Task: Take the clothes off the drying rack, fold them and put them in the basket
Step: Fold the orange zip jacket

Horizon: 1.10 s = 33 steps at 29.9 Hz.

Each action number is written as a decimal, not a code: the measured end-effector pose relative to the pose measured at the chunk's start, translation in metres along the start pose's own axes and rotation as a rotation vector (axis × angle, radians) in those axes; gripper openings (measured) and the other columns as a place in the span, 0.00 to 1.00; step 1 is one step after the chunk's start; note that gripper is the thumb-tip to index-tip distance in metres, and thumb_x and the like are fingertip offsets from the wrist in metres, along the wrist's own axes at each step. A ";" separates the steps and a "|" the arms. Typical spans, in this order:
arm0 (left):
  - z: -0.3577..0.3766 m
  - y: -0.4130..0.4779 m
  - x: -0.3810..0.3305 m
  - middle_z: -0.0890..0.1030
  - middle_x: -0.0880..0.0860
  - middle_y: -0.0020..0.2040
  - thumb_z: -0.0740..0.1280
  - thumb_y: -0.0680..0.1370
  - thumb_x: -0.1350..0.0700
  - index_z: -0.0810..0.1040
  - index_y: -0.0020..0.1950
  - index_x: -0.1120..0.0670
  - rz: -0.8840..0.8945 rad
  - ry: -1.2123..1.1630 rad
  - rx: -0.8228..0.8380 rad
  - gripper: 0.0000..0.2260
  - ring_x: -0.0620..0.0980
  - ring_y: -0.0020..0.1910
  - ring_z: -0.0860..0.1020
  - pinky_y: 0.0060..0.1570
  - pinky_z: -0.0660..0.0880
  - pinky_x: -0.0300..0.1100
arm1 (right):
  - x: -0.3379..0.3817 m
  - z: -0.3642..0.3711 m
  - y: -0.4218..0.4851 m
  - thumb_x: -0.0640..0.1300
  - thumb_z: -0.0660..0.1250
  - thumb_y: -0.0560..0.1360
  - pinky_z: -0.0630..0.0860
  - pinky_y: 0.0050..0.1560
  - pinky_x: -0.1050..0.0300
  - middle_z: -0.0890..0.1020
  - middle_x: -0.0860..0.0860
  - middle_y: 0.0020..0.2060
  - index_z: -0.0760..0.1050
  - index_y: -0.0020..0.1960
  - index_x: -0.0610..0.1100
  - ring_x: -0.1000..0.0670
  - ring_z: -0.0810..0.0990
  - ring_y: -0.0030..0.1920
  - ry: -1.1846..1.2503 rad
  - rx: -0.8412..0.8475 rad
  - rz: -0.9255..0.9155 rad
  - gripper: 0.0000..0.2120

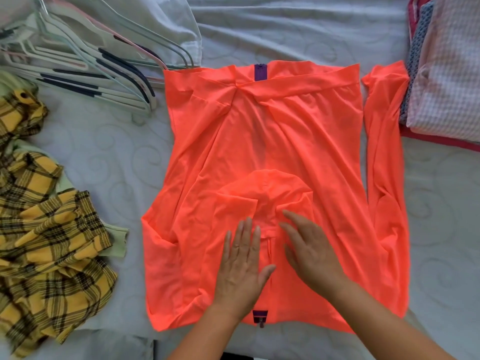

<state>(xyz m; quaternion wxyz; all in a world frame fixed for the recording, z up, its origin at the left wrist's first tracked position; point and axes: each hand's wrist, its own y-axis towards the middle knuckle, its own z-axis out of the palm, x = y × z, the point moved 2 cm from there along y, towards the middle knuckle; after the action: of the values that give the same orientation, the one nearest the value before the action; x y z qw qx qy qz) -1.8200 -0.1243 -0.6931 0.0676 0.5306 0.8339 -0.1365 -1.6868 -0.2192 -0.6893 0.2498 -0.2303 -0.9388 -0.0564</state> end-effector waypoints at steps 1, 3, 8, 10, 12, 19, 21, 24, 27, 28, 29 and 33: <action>0.007 -0.005 0.007 0.49 0.56 0.77 0.54 0.75 0.39 0.53 0.75 0.59 -0.011 0.028 0.028 0.35 0.52 0.76 0.49 0.72 0.50 0.52 | 0.002 0.007 -0.009 0.46 0.58 0.74 0.63 0.67 0.50 0.65 0.44 0.69 0.64 0.67 0.41 0.45 0.66 0.68 -0.050 0.052 -0.024 0.22; 0.020 -0.008 0.018 0.44 0.55 0.77 0.52 0.74 0.36 0.48 0.76 0.57 -0.006 0.067 0.111 0.38 0.51 0.76 0.47 0.71 0.50 0.53 | -0.001 0.021 -0.017 0.53 0.52 0.79 0.54 0.72 0.51 0.58 0.45 0.74 0.58 0.72 0.41 0.46 0.59 0.73 -0.131 0.144 0.009 0.26; 0.017 0.000 0.016 0.57 0.57 0.75 0.51 0.73 0.34 0.55 0.75 0.56 -0.015 0.056 0.196 0.37 0.52 0.74 0.54 0.68 0.53 0.55 | -0.011 0.038 -0.015 0.59 0.38 0.80 0.50 0.74 0.49 0.49 0.46 0.76 0.49 0.76 0.42 0.48 0.51 0.76 -0.243 0.321 0.086 0.30; 0.001 0.002 0.021 0.66 0.56 0.72 0.51 0.77 0.37 0.63 0.70 0.53 -0.033 -0.096 0.101 0.29 0.51 0.71 0.60 0.67 0.56 0.51 | -0.007 0.035 -0.016 0.59 0.39 0.80 0.50 0.73 0.49 0.50 0.46 0.76 0.51 0.76 0.42 0.46 0.54 0.75 -0.244 0.335 0.102 0.30; -0.018 0.006 0.044 0.72 0.58 0.67 0.50 0.79 0.39 0.67 0.66 0.53 -0.180 -0.303 -0.070 0.23 0.51 0.67 0.65 0.66 0.59 0.46 | -0.002 0.027 -0.013 0.58 0.39 0.80 0.51 0.73 0.50 0.54 0.45 0.76 0.55 0.74 0.42 0.46 0.58 0.73 -0.227 0.321 0.115 0.30; -0.070 0.058 0.182 0.76 0.66 0.51 0.63 0.73 0.44 0.73 0.55 0.68 -0.732 -0.509 -0.282 0.27 0.64 0.53 0.74 0.55 0.67 0.52 | 0.031 0.016 0.021 0.53 0.51 0.79 0.52 0.73 0.51 0.61 0.46 0.72 0.60 0.71 0.44 0.47 0.59 0.73 -0.078 0.099 0.054 0.24; -0.075 0.096 0.192 0.76 0.62 0.48 0.71 0.72 0.51 0.72 0.56 0.66 -0.674 -0.604 -0.176 0.22 0.59 0.49 0.75 0.52 0.70 0.51 | 0.041 0.028 0.042 0.52 0.54 0.77 0.53 0.73 0.50 0.61 0.46 0.73 0.59 0.72 0.44 0.48 0.57 0.74 -0.099 0.106 0.004 0.26; -0.076 0.138 0.181 0.76 0.59 0.44 0.72 0.72 0.53 0.75 0.53 0.62 -0.564 -0.504 -0.009 0.17 0.54 0.44 0.74 0.46 0.70 0.46 | 0.043 0.048 0.061 0.54 0.54 0.76 0.51 0.72 0.50 0.62 0.45 0.73 0.59 0.73 0.44 0.48 0.55 0.74 -0.188 0.164 0.054 0.28; -0.085 0.141 0.184 0.79 0.60 0.40 0.70 0.74 0.54 0.77 0.44 0.61 -0.579 -0.519 -0.130 0.10 0.54 0.39 0.75 0.40 0.67 0.44 | 0.039 0.058 0.061 0.55 0.52 0.76 0.48 0.73 0.50 0.60 0.46 0.74 0.57 0.73 0.44 0.52 0.44 0.76 -0.268 0.217 0.089 0.29; -0.094 0.131 0.193 0.78 0.57 0.36 0.69 0.73 0.53 0.77 0.42 0.60 -0.613 -0.626 -0.231 0.09 0.50 0.35 0.73 0.39 0.66 0.43 | 0.038 0.059 0.060 0.55 0.51 0.77 0.48 0.73 0.50 0.59 0.46 0.74 0.57 0.74 0.44 0.52 0.43 0.76 -0.282 0.223 0.087 0.29; -0.104 0.117 0.203 0.76 0.53 0.33 0.68 0.73 0.53 0.76 0.41 0.58 -0.652 -0.720 -0.338 0.08 0.45 0.33 0.71 0.38 0.65 0.42 | 0.038 0.058 0.060 0.56 0.50 0.77 0.48 0.73 0.50 0.59 0.46 0.74 0.57 0.74 0.44 0.52 0.43 0.76 -0.290 0.229 0.080 0.28; -0.120 0.019 0.275 0.77 0.59 0.46 0.65 0.77 0.55 0.76 0.54 0.61 -1.099 -0.702 -0.585 0.11 0.54 0.46 0.75 0.45 0.68 0.44 | 0.037 0.056 0.060 0.58 0.39 0.80 0.47 0.74 0.50 0.47 0.49 0.76 0.50 0.76 0.45 0.51 0.43 0.76 -0.293 0.248 0.072 0.28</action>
<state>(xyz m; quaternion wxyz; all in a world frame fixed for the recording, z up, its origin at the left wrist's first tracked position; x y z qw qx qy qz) -1.9170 0.1579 -0.6523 0.3929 -0.0813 0.9121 -0.0843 -1.7123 -0.1382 -0.7201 0.1386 -0.2370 -0.9561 0.1027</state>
